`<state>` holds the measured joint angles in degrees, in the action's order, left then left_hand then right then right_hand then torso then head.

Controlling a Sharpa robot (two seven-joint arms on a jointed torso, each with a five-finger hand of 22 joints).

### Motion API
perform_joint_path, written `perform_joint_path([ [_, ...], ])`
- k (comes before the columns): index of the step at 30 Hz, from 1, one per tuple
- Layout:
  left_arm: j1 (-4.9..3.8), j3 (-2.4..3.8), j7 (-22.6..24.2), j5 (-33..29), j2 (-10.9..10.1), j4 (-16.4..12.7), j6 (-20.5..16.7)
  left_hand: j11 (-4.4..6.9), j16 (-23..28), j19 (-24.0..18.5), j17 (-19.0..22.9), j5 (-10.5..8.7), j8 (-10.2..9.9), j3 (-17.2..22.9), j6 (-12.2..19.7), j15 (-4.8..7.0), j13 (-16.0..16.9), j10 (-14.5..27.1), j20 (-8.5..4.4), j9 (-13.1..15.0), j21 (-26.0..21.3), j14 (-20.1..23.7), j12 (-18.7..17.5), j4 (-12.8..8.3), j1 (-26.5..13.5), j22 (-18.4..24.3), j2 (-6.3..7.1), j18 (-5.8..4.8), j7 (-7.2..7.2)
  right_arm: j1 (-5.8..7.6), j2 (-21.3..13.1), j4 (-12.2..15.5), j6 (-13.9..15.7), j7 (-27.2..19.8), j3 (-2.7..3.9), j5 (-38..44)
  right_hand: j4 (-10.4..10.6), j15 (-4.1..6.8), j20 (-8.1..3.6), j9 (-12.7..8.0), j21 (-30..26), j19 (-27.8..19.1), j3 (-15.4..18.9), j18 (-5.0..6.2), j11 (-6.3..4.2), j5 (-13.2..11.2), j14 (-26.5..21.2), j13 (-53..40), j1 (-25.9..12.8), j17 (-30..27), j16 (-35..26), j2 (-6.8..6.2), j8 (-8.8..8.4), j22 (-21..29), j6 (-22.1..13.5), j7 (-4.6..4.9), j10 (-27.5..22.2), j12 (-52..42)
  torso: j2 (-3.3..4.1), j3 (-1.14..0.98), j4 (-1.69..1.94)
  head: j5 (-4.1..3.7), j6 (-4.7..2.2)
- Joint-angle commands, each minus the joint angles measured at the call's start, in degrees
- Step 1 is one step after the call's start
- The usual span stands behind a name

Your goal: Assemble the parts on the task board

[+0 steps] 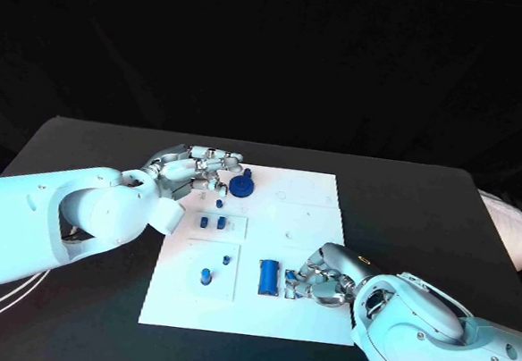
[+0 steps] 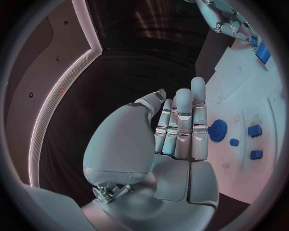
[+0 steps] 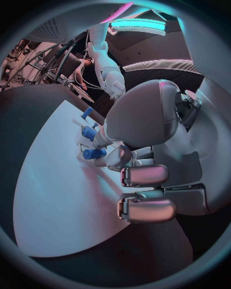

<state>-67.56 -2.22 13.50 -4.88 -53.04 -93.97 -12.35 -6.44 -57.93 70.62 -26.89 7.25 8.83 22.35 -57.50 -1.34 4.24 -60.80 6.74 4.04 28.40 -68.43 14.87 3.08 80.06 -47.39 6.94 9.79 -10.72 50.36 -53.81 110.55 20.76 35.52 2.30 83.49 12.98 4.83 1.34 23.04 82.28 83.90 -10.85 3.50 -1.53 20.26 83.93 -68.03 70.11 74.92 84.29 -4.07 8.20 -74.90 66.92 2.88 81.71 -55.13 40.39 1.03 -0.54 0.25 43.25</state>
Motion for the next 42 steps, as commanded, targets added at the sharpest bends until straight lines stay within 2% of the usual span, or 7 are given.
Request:
perform_joint_path([
  [1, -0.01, 0.03, -0.1, -0.2, 0.0, -0.2, 1.4, -0.13, -0.4, 0.2, 0.0, -0.08, 0.2, -0.2, 0.5, -0.13, -0.1, 0.3, 0.23, -0.1, -0.3, 0.4, 0.1, -0.1, 0.1, 0.0, -0.25, 0.61, -0.07, -0.13, 0.3, 0.0, -1.2, 0.0, -0.09, -0.1, 0.3, 0.46, -0.40, 0.1, 0.3, 1.5, 0.4, -0.86, -0.06, 0.4, 4.4, -0.4, -1.0, 6.0, 0.5, 0.26, 0.06, -3.6, 0.6, -0.09, 0.5, -0.8, 0.01, 0.02, 0.02, 0.06, 0.07],
  [6, -0.01, 0.03, -0.1, -0.2, 0.0, -0.2, 1.5, -0.14, -0.4, 0.2, 0.1, -0.09, 0.2, -0.2, 0.5, -0.14, -0.1, 0.4, 0.24, -0.1, -0.3, 0.4, 0.1, -0.1, 0.1, 0.1, -0.25, 0.60, -0.08, -0.12, 0.4, 0.0, -2.2, 0.0, -0.09, -0.1, 2.7, 0.56, -0.47, 0.4, 0.7, 1.7, 2.4, -0.97, -0.20, 3.2, 4.5, -1.8, -3.5, 6.6, 0.9, 0.78, 0.15, -4.1, 1.2, -0.27, 1.1, -2.6, -0.02, 0.01, -0.03, 0.02, 0.08],
  [9, -0.01, 0.03, -0.2, -0.2, 0.0, -0.2, 1.6, -0.14, -0.4, 0.2, 0.1, -0.09, 0.2, -0.2, 0.5, -0.14, -0.1, 0.4, 0.24, -0.1, -0.3, 0.4, 0.1, -0.1, 0.1, 0.1, -0.25, 0.60, -0.08, -0.11, 0.5, 0.0, -2.6, 0.0, -0.09, -0.2, 3.4, 0.60, -0.50, 0.5, 0.7, 1.7, 3.6, -0.98, -0.24, 3.6, 4.6, -2.4, -4.4, 6.9, 1.1, 0.80, 0.20, -4.2, 1.5, -0.33, 1.4, -3.4, -0.01, 0.01, -0.04, 0.00, 0.09],
  [13, -0.01, 0.03, -0.3, -0.2, 0.0, -0.3, 1.7, -0.15, -0.4, 0.2, 0.1, -0.10, 0.2, -0.3, 0.5, -0.15, -0.1, 0.4, 0.25, -0.1, -0.3, 0.5, 0.2, -0.1, 0.0, 0.1, -0.26, 0.60, -0.09, -0.10, 0.5, 0.0, -3.0, -0.1, -0.09, 0.0, 3.6, 0.63, -0.51, 0.7, 0.7, 1.7, 5.9, -0.99, -0.31, 1.0, 4.6, -2.9, -6.5, 7.0, 1.1, 0.93, 0.21, -4.2, 1.8, -0.44, 1.6, -3.8, 0.02, 0.00, -0.05, 0.01, 0.09],
  [20, -0.01, 0.03, -0.4, -0.1, -0.1, -0.3, 1.8, -0.15, -0.4, 0.2, 0.1, -0.10, 0.2, -0.3, 0.5, -0.16, -0.1, 0.4, 0.25, -0.1, -0.3, 0.5, 0.2, 0.0, 0.0, 0.1, -0.26, 0.59, -0.09, -0.09, 0.4, 0.0, -3.0, -0.1, -0.09, 0.7, 3.6, 0.69, -0.57, 1.1, 0.7, 1.7, 10.6, -0.98, -0.38, -7.4, 4.6, -3.3, -9.0, 7.0, 1.1, 1.25, 0.03, -4.3, 1.9, -0.53, 1.6, -3.7, -0.03, -0.02, -0.06, 0.09, 0.08],
  [29, -0.01, 0.03, -0.5, -0.1, -0.1, -0.2, 2.0, -0.16, -0.4, 0.2, 0.1, -0.10, 0.2, -0.3, 0.5, -0.16, -0.1, 0.4, 0.25, -0.1, -0.3, 0.5, 0.2, 0.0, 0.0, 0.1, -0.27, 0.59, -0.09, -0.09, -0.6, 1.2, -2.0, -0.4, -0.07, 1.3, 3.7, 0.71, -0.55, 1.3, 0.9, 1.8, 12.9, -1.05, -0.39, -9.3, 4.6, -3.9, -9.6, 7.4, 1.3, 1.73, 0.04, -4.6, 2.2, -0.60, 1.8, -4.3, -0.01, -0.10, -0.07, 0.15, 0.06],
  [42, -0.01, 0.02, -0.5, -0.1, -0.1, -0.1, 2.1, -0.16, -0.4, 0.2, 0.1, -0.09, 0.3, -0.3, 0.5, -0.17, -0.1, 0.4, 0.26, -0.1, -0.3, 0.6, 0.2, 0.0, 0.0, 0.1, -0.28, 0.59, -0.10, -0.09, -2.4, 2.7, -1.6, -0.6, 0.12, 1.8, 3.5, 0.80, -0.63, 1.6, 1.2, 2.0, 14.6, -1.15, -0.52, -8.0, 4.7, -4.5, -9.7, 7.9, 1.6, 3.72, 0.06, -5.1, 2.4, -0.74, 2.1, -4.9, -0.08, -0.01, -0.06, -0.06, 0.01],
])
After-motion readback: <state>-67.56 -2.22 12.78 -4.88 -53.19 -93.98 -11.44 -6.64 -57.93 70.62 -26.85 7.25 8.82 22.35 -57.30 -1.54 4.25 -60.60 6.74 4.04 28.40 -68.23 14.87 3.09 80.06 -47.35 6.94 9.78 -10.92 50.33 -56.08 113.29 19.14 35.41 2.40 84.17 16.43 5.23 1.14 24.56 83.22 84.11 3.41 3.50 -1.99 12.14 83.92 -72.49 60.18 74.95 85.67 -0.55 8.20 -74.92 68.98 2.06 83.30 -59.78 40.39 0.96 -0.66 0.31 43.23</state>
